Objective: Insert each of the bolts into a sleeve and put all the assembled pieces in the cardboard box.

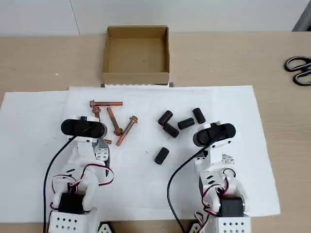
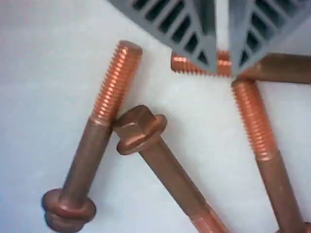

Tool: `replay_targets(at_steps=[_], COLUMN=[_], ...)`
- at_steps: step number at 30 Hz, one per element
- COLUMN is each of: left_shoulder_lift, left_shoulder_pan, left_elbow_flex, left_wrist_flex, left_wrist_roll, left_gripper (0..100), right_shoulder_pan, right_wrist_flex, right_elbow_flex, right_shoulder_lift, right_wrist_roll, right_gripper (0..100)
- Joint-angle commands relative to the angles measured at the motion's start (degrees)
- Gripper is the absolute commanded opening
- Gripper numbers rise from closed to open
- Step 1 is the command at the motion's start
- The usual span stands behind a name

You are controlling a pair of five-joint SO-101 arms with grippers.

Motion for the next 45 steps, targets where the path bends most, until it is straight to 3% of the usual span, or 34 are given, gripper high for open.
replay_targets(at_steps=[1, 14, 20, 29, 37, 42, 45], left_shoulder_lift=[-0.62, -0.62, -0.62, -0.62, -0.62, -0.26, -0.18], left_shoulder_pan=[-0.09, -0.09, -0.09, 0.26, 1.93, 1.93, 0.00], left_elbow_flex=[-0.22, -0.22, -0.22, -0.22, -0.57, -7.96, -12.70], left_wrist_flex=[-1.41, -1.41, -1.41, -1.41, 0.09, 8.44, 10.90], left_wrist_roll=[0.18, 0.18, 0.18, -0.09, -0.18, -12.57, -12.66], left_gripper=[1, 1, 1, 1, 1, 2, 7], right_shoulder_pan=[-0.04, 5.67, 9.54, 14.46, 14.20, 14.20, 14.20], right_wrist_flex=[-0.57, 12.53, 19.47, 40.22, 39.08, 39.52, 38.90], right_elbow_flex=[-2.99, -25.58, -41.85, -74.37, -77.10, -77.36, -79.03], right_shoulder_lift=[-0.66, 3.56, 22.20, 54.37, 60.79, 68.88, 75.38], right_wrist_roll=[0.35, 0.53, 0.44, 0.62, 0.88, 8.97, 12.13], right_gripper=[0.3, 0.3, 0.3, 0.3, 0.4, 0.4, 0.4])
